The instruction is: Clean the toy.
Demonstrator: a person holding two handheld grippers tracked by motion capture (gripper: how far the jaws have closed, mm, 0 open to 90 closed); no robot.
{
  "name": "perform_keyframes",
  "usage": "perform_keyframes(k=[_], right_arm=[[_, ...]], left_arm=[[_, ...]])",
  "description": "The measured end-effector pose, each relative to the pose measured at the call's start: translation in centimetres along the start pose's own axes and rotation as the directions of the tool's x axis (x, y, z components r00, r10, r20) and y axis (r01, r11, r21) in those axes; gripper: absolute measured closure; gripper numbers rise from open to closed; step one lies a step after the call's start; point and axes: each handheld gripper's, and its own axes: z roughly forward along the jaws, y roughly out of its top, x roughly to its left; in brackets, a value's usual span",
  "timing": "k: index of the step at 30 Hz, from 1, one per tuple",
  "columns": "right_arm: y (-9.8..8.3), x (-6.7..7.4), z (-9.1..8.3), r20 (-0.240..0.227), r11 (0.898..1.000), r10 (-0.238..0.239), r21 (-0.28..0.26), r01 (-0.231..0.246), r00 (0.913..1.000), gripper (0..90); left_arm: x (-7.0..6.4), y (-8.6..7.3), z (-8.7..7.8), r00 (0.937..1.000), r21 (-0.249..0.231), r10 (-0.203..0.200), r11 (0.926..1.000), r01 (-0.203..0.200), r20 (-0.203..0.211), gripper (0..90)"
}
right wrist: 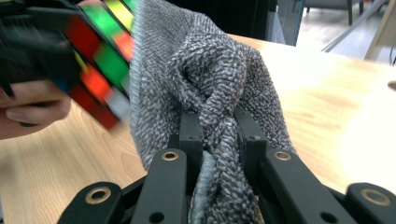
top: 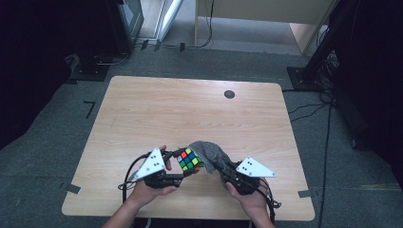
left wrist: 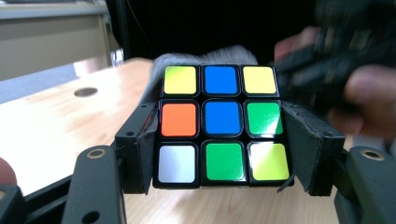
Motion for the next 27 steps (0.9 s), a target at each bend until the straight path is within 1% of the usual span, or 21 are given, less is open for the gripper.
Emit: perform_keyframes(k=[1, 2, 3, 4, 5, 6, 7, 8, 9, 10, 11, 12, 15, 16, 18, 19, 20, 21, 22, 24, 27], right_arm=[[-0.2, -0.3, 0.0, 0.002, 1.0, 0.024, -0.004, -0.024, 0.9997, 77.7], [-0.3, -0.5, -0.1, 0.005, 0.999, 0.041, -0.009, -0.041, 0.9991, 77.6], [-0.3, -0.5, -0.1, 0.005, 0.999, 0.041, -0.009, -0.041, 0.9991, 77.6], [-0.3, -0.6, -0.1, 0.001, 0.999, 0.051, -0.015, -0.051, 0.9987, 77.6], [-0.2, -0.3, 0.0, -0.028, 0.997, 0.07, -0.038, -0.071, 0.9972, 77.6], [-0.2, -0.3, 0.0, -0.028, 0.997, 0.07, -0.038, -0.071, 0.9972, 77.6], [-0.1, -0.1, 0.0, -0.058, 0.995, 0.074, -0.055, -0.077, 0.9956, 77.6], [0.2, 0.9, 0.2, -0.11, 0.995, 0.06, -0.078, -0.069, 0.9921, 77.5], [0.2, 0.9, 0.2, -0.11, 0.995, 0.06, -0.078, -0.069, 0.9921, 77.5], [0.3, 2.1, 0.3, -0.153, 0.996, 0.016, -0.088, -0.03, 0.9881, 77.8], [0.3, 2.1, 0.3, -0.153, 0.996, 0.016, -0.088, -0.03, 0.9881, 77.8], [0.0, 3.1, 0.7, -0.147, 0.997, -0.043, -0.062, 0.034, 0.9881, 78.2], [-0.6, 4.1, 1.4, -0.193, 0.994, -0.11, -0.011, 0.11, 0.9749, 78.2], [-0.6, 4.1, 1.4, -0.193, 0.994, -0.11, -0.011, 0.11, 0.9749, 78.2], [-0.3, 3.9, 1.3, -0.169, 0.996, -0.087, -0.021, 0.085, 0.9818, 78.2], [-0.3, 3.9, 1.3, -0.169, 0.996, -0.087, -0.021, 0.085, 0.9818, 78.2], [-0.1, 3.6, 1.1, -0.156, 0.997, -0.068, -0.038, 0.063, 0.9854, 78.2], [0.1, 3.1, 0.7, -0.149, 0.997, -0.041, -0.064, 0.031, 0.9879, 78.3], [0.4, 2.2, 0.0, -0.148, 0.994, 0.012, -0.106, -0.028, 0.9889, 78.2], [0.4, 1.9, -0.3, -0.162, 0.991, 0.025, -0.129, -0.046, 0.9864, 78.2], [-0.1, 2.2, 0.4, -0.19, 0.995, 0.007, -0.096, -0.026, 0.9817, 78.1]], left_arm=[[0.6, 0.0, -0.4, 0.9987, -0.04, -0.05, 0.9979, 0.051, 0.012, 34.5], [1.0, 0.0, -0.8, 0.9948, -0.075, -0.097, 0.9922, 0.099, 0.031, 34.5], [1.0, 0.0, -0.8, 0.9948, -0.075, -0.097, 0.9922, 0.099, 0.031, 34.6], [1.4, -0.1, -1.0, 0.9892, -0.1, -0.136, 0.985, 0.141, 0.056, 34.6], [1.4, -0.3, -0.8, 0.98, -0.114, -0.176, 0.9759, 0.186, 0.093, 34.5], [1.4, -0.3, -0.8, 0.98, -0.114, -0.176, 0.9759, 0.186, 0.093, 34.5], [1.2, -0.3, -0.5, 0.9775, -0.111, -0.181, 0.9749, 0.193, 0.108, 34.5], [0.7, -0.5, 0.0, 0.9698, -0.11, -0.198, 0.9706, 0.214, 0.143, 34.5], [0.7, -0.5, 0.0, 0.9698, -0.11, -0.198, 0.9706, 0.214, 0.143, 34.5], [0.6, -0.5, 0.3, 0.9649, -0.111, -0.209, 0.9674, 0.228, 0.16, 34.5], [0.5, -0.5, 0.3, 0.9609, -0.115, -0.218, 0.9641, 0.239, 0.17, 34.5], [0.7, -0.5, 0.2, 0.9524, -0.12, -0.24, 0.9568, 0.265, 0.187, 34.5], [0.9, -0.4, 0.0, 0.9507, -0.125, -0.247, 0.9539, 0.273, 0.187, 34.5], [0.9, -0.4, 0.0, 0.9507, -0.125, -0.247, 0.9539, 0.273, 0.187, 34.5], [1.0, -0.4, -0.1, 0.95, -0.125, -0.248, 0.9536, 0.274, 0.19, 34.5], [1.0, -0.4, -0.1, 0.95, -0.125, -0.248, 0.9536, 0.274, 0.19, 34.5], [1.0, -0.5, -0.1, 0.9504, -0.118, -0.246, 0.9554, 0.271, 0.19, 34.5], [0.9, -0.5, 0.0, 0.9528, -0.11, -0.239, 0.9587, 0.262, 0.187, 34.5], [0.9, -0.6, 0.2, 0.9513, -0.101, -0.238, 0.9599, 0.261, 0.196, 34.5], [0.8, -0.6, 0.4, 0.9494, -0.1, -0.241, 0.959, 0.265, 0.201, 34.5], [0.9, -0.6, 0.3, 0.9467, -0.097, -0.251, 0.9567, 0.274, 0.202, 34.5]])
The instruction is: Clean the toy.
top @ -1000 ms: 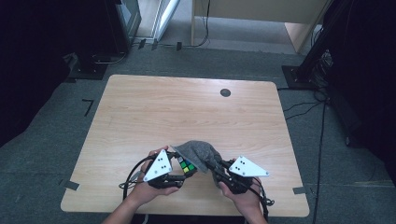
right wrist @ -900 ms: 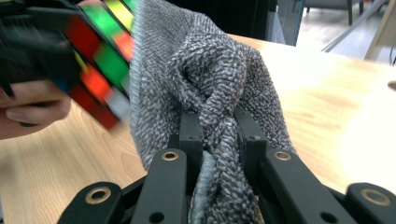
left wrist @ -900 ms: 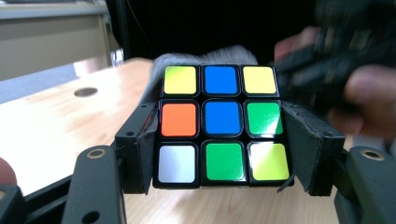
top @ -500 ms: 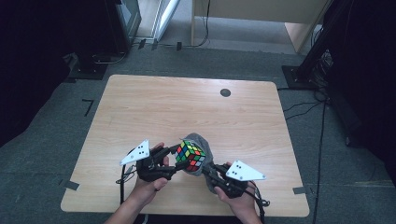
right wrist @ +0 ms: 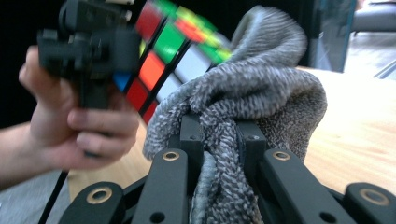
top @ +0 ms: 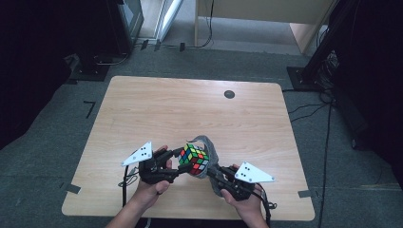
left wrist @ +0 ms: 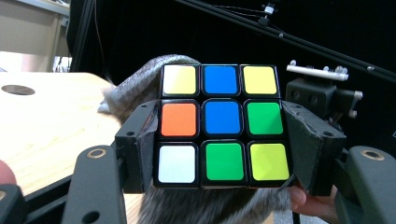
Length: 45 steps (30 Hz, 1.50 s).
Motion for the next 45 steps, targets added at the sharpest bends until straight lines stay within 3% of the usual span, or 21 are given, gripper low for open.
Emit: perform_keyframes(k=[2, 3, 6, 9, 11, 14, 17, 19, 21, 22, 24, 30, 31, 33, 35, 37, 40, 41, 42, 44, 45], right_arm=[[-0.2, 0.1, 0.4, -0.016, 1.0, -0.005, 0.026, 0.005, 0.9999, 78.1], [-0.5, 0.3, 0.8, -0.019, 0.998, -0.031, 0.055, 0.032, 0.9993, 78.1], [-0.3, 0.3, 0.8, -0.007, 0.998, -0.041, 0.054, 0.042, 0.9991, 78.1], [0.3, -0.7, -0.3, 0.041, 0.999, 0.019, -0.036, -0.018, 0.999, 78.2], [0.3, -0.8, -0.4, 0.046, 0.999, 0.021, -0.044, -0.019, 0.9987, 78.2], [-0.2, -0.5, 0.0, 0.028, 1.0, -0.012, -0.021, 0.013, 0.9995, 78.1], [-1.1, 0.2, 1.2, -0.03, 0.996, -0.064, 0.058, 0.066, 0.9975, 77.9], [-1.0, 0.2, 1.3, -0.028, 0.996, -0.068, 0.059, 0.07, 0.9973, 77.9], [-0.6, -0.1, 0.8, -0.009, 0.997, -0.069, 0.029, 0.07, 0.9975, 78.0], [0.0, -0.6, -0.1, 0.013, 0.999, -0.04, -0.03, 0.04, 0.9991, 78.1], [0.1, -0.9, -0.5, 0.02, 0.998, -0.018, -0.059, 0.019, 0.9996, 78.1], [-0.9, -0.2, 0.7, -0.028, 1.0, -0.012, 0.008, 0.012, 0.9995, 78.0], [-1.4, 0.2, 1.6, -0.06, 0.998, -0.012, 0.057, 0.015, 0.9981, 78.0], [-1.6, 0.4, 2.0, -0.075, 0.997, -0.004, 0.072, 0.01, 0.9972, 77.9], [-2.2, 1.4, 3.2, -0.144, 0.996, 0.05, 0.075, -0.039, 0.9883, 77.9], [-2.2, 2.2, 3.9, -0.181, 0.997, 0.07, 0.048, -0.063, 0.981, 77.9], [-1.9, 2.8, 4.4, -0.178, 0.995, 0.096, 0.01, -0.095, 0.9793, 78.1], [-1.8, 2.9, 4.5, -0.168, 0.992, 0.126, -0.006, -0.129, 0.9777, 78.2], [-1.9, 2.5, 4.6, -0.169, 0.972, 0.22, -0.045, -0.23, 0.9607, 79.0], [-2.3, 1.9, 4.4, -0.164, 0.944, 0.312, -0.059, -0.325, 0.9359, 79.4], [-2.3, 1.9, 4.4, -0.164, 0.944, 0.312, -0.059, -0.325, 0.9359, 79.4]], left_arm=[[0.1, 0.0, 0.0, 1.0, -0.002, -0.004, 1.0, 0.004, 0.002, 34.5], [0.1, 0.0, 0.0, 1.0, -0.001, -0.005, 1.0, 0.005, 0.002, 34.5], [0.1, 0.0, 0.0, 0.9997, -0.003, -0.016, 0.9999, 0.016, 0.018, 34.5], [0.0, -0.1, 0.2, 0.9996, 0.015, -0.007, 0.9999, 0.006, 0.027, 34.5], [-0.1, -0.2, 0.4, 0.9997, 0.025, -0.001, 0.9997, 0.001, 0.024, 34.5], [-0.1, -0.1, 0.3, 0.9998, 0.021, -0.004, 0.9998, 0.004, 0.021, 34.5], [0.0, 0.1, 0.0, 1.0, 0.021, 0.003, 0.9998, -0.003, 0.007, 34.5], [0.0, 0.1, 0.0, 1.0, 0.021, 0.006, 0.9998, -0.006, 0.005, 34.5], [0.0, 0.1, 0.0, 0.9999, 0.023, 0.01, 0.9997, -0.01, 0.006, 34.5], [-0.1, 0.1, 0.1, 0.9999, 0.026, 0.012, 0.9996, -0.012, 0.006, 34.5], [-0.1, 0.0, 0.3, 1.0, 0.032, 0.008, 0.9995, -0.008, 0.003, 34.5], [-0.1, 0.0, 0.1, 0.9998, 0.002, 0.0, 1.0, 0.0, -0.019, 34.5], [-0.2, 0.1, 0.0, 0.999, -0.026, 0.004, 0.9996, -0.005, -0.045, 34.5], [-0.2, 0.1, 0.0, 0.9982, -0.043, 0.005, 0.999, -0.008, -0.059, 34.5], [-0.3, -0.2, 0.2, 0.9954, -0.077, -0.001, 0.997, -0.006, -0.096, 34.5], [-0.6, -0.5, 0.6, 0.9936, -0.071, 0.011, 0.9973, -0.02, -0.113, 34.5], [-0.9, -0.8, 0.9, 0.992, -0.059, 0.031, 0.9975, -0.038, -0.123, 34.5], [-1.0, -0.9, 1.0, 0.9913, -0.06, 0.035, 0.9973, -0.043, -0.127, 34.5], [-1.1, -0.9, 1.1, 0.9912, -0.061, 0.036, 0.9971, -0.044, -0.128, 34.5], [-1.0, -0.7, 0.9, 0.9902, -0.085, 0.03, 0.9955, -0.042, -0.137, 34.5], [-1.0, -0.7, 0.9, 0.9902, -0.085, 0.03, 0.9955, -0.042, -0.137, 34.5]])
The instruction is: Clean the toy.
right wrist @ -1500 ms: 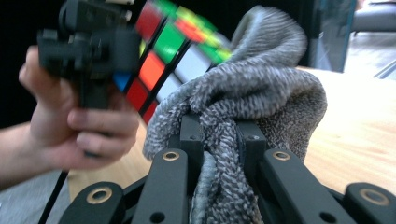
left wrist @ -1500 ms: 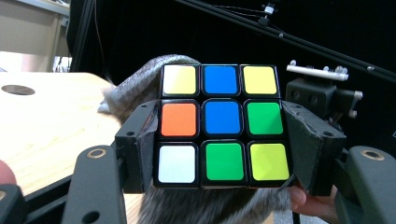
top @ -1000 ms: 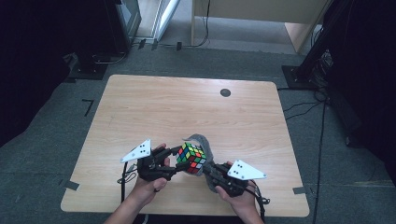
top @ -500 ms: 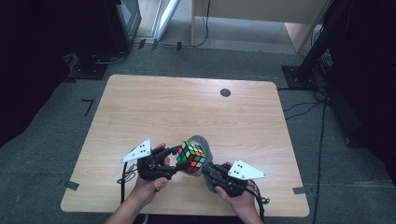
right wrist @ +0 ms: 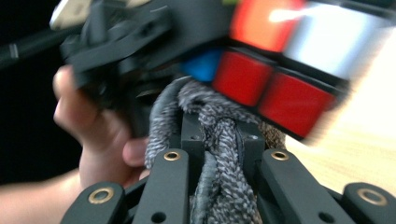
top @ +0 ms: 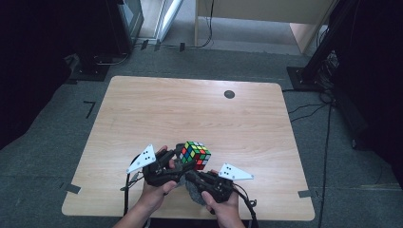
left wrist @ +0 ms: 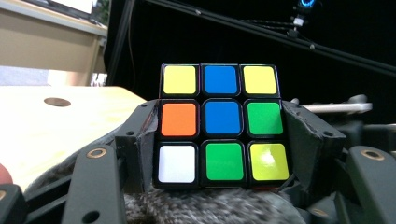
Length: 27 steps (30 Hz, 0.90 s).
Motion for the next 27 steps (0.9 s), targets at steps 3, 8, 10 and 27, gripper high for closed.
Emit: perform_keyframes(k=[3, 8, 10, 27], right_arm=[[-0.5, -1.6, -1.2, 0.077, 0.985, 0.16, -0.079, -0.154, 0.9841, 79.7], [-0.8, -1.6, -1.3, 0.059, 0.989, 0.139, -0.059, -0.136, 0.9885, 79.5], [-0.8, -1.2, -0.9, 0.036, 0.991, 0.13, -0.039, -0.128, 0.9909, 79.4], [-0.4, -0.8, -1.0, 0.101, 0.997, 0.074, 0.022, -0.077, 0.9921, 78.9]], left_arm=[[0.4, 0.4, -0.5, 0.9997, -0.035, -0.01, 0.9994, 0.009, -0.023, 34.5], [0.4, 0.1, -0.4, 0.9991, -0.025, -0.001, 0.9997, 0.0, -0.042, 34.6], [0.2, -0.2, 0.0, 0.9984, -0.003, 0.018, 0.9998, -0.018, -0.054, 34.5], [0.2, -0.2, -0.2, 0.9966, -0.008, 0.031, 0.9995, -0.032, -0.076, 34.5]])
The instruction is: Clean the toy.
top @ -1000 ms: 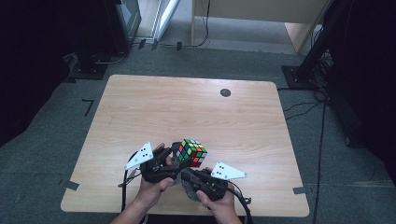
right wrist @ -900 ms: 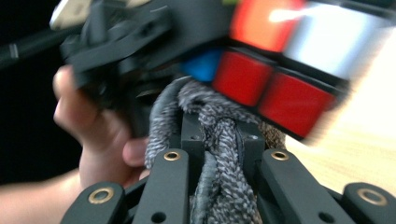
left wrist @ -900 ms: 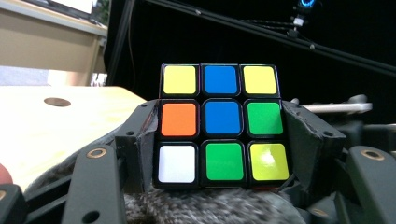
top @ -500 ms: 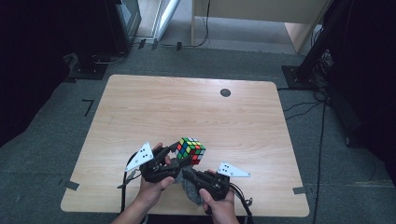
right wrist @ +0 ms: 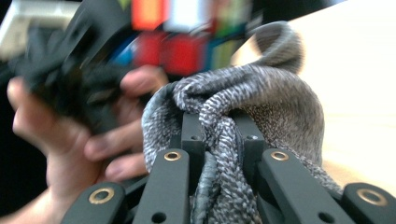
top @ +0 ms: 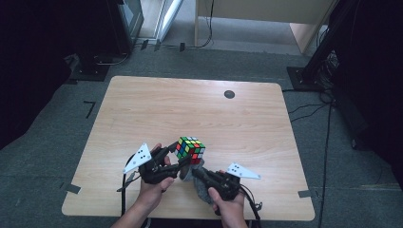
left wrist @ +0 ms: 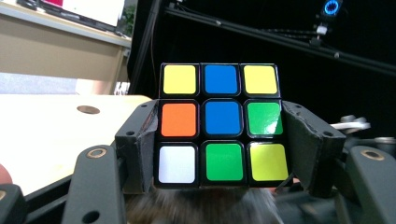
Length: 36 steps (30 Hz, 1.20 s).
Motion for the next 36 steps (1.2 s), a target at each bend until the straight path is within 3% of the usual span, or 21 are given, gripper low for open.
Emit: perform_keyframes(k=[2, 6, 10, 12, 14, 16, 17, 18, 19, 21, 22, 24, 25, 26, 27, 28, 31, 32, 34, 35, 36], right_arm=[[-0.1, 1.5, 0.7, -0.053, 0.999, -0.042, 0.004, 0.042, 0.9977, 78.7], [0.7, 0.9, 0.0, -0.032, 1.0, 0.004, -0.022, -0.004, 0.9995, 79.0], [1.1, -1.6, -1.9, 0.065, 0.994, 0.073, -0.082, -0.067, 0.9952, 79.2], [1.7, -2.4, -2.8, 0.162, 0.996, 0.002, -0.091, 0.013, 0.9868, 79.0], [2.7, -2.7, -3.6, 0.29, 0.982, -0.158, -0.056, 0.181, 0.9439, 78.5], [3.4, -3.3, -4.0, 0.342, 0.96, -0.26, -0.011, 0.28, 0.9029, 77.2], [3.4, -3.3, -4.0, 0.342, 0.96, -0.26, -0.011, 0.28, 0.9029, 77.2], [3.7, -4.0, -4.1, 0.373, 0.95, -0.301, 0.039, 0.31, 0.8774, 73.7], [3.7, -4.5, -3.9, 0.375, 0.944, -0.326, 0.076, 0.322, 0.8676, 70.0], [3.4, -5.0, -3.4, 0.397, 0.92, -0.39, 0.142, 0.364, 0.8309, 62.1], [3.3, -5.2, -3.2, 0.39, 0.91, -0.415, 0.164, 0.381, 0.822, 55.2], [3.2, -5.3, -3.0, 0.386, 0.906, -0.423, 0.177, 0.384, 0.8198, 49.0], [3.2, -5.4, -2.8, 0.36, 0.903, -0.43, 0.183, 0.39, 0.828, 41.9], [3.2, -5.4, -2.8, 0.36, 0.903, -0.43, 0.183, 0.39, 0.828, 41.9], [3.3, -4.8, -2.9, 0.348, 0.89, -0.457, 0.17, 0.424, 0.8189, 34.2], [3.3, -4.8, -2.9, 0.348, 0.89, -0.457, 0.17, 0.424, 0.8189, 34.2], [3.5, -3.7, -3.1, 0.308, 0.865, -0.502, 0.151, 0.479, 0.8084, 26.9], [3.5, -2.8, -3.1, 0.258, 0.844, -0.535, 0.133, 0.519, 0.8044, 26.1], [3.5, -1.9, -2.8, 0.211, 0.821, -0.571, 0.12, 0.559, 0.7935, 26.0], [3.4, -1.4, -2.7, 0.181, 0.814, -0.581, 0.111, 0.57, 0.7936, 26.0], [3.4, -1.1, -2.5, 0.15, 0.818, -0.576, 0.098, 0.567, 0.8037, 25.9]], left_arm=[[-0.5, -0.3, 0.4, 0.9997, 0.019, 0.024, 0.9995, -0.024, 0.007, 34.5], [-0.5, -0.1, 0.2, 0.9995, 0.011, 0.032, 0.9994, -0.032, 0.004, 34.6], [0.4, 0.6, -0.5, 0.9998, -0.011, 0.009, 0.9999, -0.009, -0.019, 34.6], [0.9, 0.7, -0.7, 0.9994, -0.006, -0.007, 1.0, 0.007, -0.034, 34.6], [1.4, 0.8, -0.8, 0.9989, 0.01, -0.024, 0.9997, 0.024, -0.041, 34.6], [1.8, 0.7, -0.7, 0.998, 0.033, -0.04, 0.9986, 0.042, -0.05, 34.6], [1.8, 0.7, -0.7, 0.998, 0.033, -0.04, 0.9986, 0.042, -0.05, 34.6], [1.9, 0.7, -0.5, 0.9974, 0.046, -0.05, 0.9976, 0.052, -0.052, 34.6], [2.0, 0.6, -0.4, 0.9968, 0.061, -0.062, 0.996, 0.065, -0.05, 34.6], [2.1, 0.4, -0.2, 0.9965, 0.093, -0.065, 0.9932, 0.07, -0.053, 34.6], [2.1, 0.3, -0.1, 0.9963, 0.097, -0.07, 0.9925, 0.074, -0.05, 34.6], [2.2, 0.4, -0.1, 0.9963, 0.1, -0.072, 0.992, 0.076, -0.047, 34.6], [2.2, 0.4, -0.1, 0.9963, 0.106, -0.075, 0.9912, 0.079, -0.043, 34.6], [2.2, 0.4, -0.1, 0.9963, 0.106, -0.075, 0.9912, 0.079, -0.043, 34.5], [2.3, 0.4, -0.1, 0.9959, 0.112, -0.082, 0.99, 0.086, -0.039, 34.5], [2.3, 0.4, -0.1, 0.9959, 0.112, -0.082, 0.99, 0.086, -0.039, 34.5], [2.4, 0.5, -0.1, 0.9942, 0.122, -0.104, 0.9868, 0.106, -0.026, 34.5], [2.4, 0.5, 0.0, 0.9939, 0.13, -0.109, 0.9853, 0.111, -0.017, 34.6], [2.2, 0.5, 0.1, 0.9934, 0.149, -0.114, 0.9824, 0.113, 0.001, 34.5], [2.0, 0.6, 0.3, 0.992, 0.164, -0.124, 0.9792, 0.119, 0.02, 34.6], [1.9, 0.6, 0.4, 0.9914, 0.174, -0.128, 0.9774, 0.121, 0.03, 34.5]])
